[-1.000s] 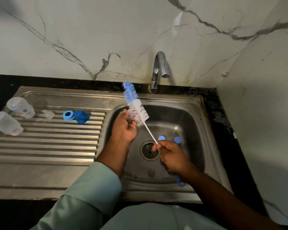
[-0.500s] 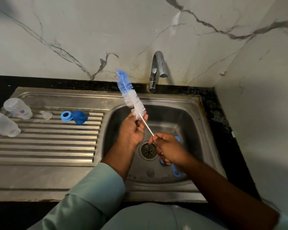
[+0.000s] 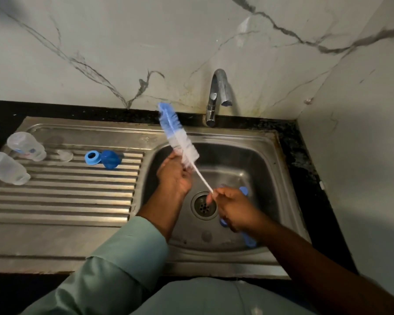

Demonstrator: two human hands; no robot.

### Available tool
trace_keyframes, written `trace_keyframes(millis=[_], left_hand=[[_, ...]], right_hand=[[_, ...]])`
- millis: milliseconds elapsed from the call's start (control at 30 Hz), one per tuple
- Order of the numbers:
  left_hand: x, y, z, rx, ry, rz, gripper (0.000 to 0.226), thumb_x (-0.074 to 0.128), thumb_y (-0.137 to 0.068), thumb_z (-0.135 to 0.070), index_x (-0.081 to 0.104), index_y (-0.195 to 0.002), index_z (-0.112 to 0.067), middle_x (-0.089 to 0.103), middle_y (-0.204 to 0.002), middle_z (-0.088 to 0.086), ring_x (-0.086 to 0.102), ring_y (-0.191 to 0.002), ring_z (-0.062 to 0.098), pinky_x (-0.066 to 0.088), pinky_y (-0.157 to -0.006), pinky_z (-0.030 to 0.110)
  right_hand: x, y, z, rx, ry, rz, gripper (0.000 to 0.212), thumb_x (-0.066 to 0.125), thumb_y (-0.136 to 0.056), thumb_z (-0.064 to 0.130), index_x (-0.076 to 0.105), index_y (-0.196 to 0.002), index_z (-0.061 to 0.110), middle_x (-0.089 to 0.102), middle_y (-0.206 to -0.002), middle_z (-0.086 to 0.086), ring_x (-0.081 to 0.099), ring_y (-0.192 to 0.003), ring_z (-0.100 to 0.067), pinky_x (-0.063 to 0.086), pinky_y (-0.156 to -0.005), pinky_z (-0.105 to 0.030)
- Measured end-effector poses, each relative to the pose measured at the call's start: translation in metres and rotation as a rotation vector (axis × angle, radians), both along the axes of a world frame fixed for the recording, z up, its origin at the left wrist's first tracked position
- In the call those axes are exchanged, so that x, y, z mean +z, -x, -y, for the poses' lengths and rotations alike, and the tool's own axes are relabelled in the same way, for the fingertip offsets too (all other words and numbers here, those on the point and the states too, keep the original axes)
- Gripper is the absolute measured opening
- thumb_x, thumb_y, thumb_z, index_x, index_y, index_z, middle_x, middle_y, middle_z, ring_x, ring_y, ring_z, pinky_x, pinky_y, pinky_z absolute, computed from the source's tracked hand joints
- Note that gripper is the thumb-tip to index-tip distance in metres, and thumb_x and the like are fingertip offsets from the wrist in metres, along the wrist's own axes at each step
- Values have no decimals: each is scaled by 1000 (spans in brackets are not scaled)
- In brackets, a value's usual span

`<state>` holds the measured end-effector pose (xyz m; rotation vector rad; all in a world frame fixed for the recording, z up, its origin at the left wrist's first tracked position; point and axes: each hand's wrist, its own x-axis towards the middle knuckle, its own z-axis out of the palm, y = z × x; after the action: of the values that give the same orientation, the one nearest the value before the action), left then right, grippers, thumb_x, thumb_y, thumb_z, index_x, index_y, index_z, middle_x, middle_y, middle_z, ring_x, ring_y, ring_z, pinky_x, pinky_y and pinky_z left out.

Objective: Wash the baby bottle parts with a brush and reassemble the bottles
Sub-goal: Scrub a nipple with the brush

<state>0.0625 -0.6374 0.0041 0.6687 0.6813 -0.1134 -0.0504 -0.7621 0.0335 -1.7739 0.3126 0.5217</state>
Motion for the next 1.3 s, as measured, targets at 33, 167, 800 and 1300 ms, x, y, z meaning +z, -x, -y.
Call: trace_keyframes(millis=[33,167,800,1300], left_hand=[[2,3,6,-10,20,-6,16,48,-99,-4,63,-103,-6,68,-71,9,66,-51,15,56,-49,26],[8,-14,-10,73,15,19,20,46,-95,5,63,-94,-5,69,-94,15,70,-82,24,61,-66,31],[7,-7,-19,109,7,26,23,50,-93,8,64,-109,0,71,-91,15,70,-72,19,56,-50,24],[3,14,12,39,-31,-60,18,52,-96,3,61,-95,-12,70,-80,12,69,-64,18,59,-70,32]], right_hand=[[2,-9,-2,-35,13,20,31,36,-101,20,61,-83,14,36,-46,0,26,-31,-8,20,-37,-14],[-1,-5,0,-12,78,107,31,37,-101,18,61,-80,16,42,-38,10,32,-31,-2,25,-35,-17],[-9,4,4,136,240,263,26,43,-99,8,62,-81,12,55,-51,22,52,-51,8,37,-52,-8],[-4,-32,-2,-22,225,279,31,43,-97,10,60,-74,21,50,-48,11,45,-37,1,30,-40,-10]])
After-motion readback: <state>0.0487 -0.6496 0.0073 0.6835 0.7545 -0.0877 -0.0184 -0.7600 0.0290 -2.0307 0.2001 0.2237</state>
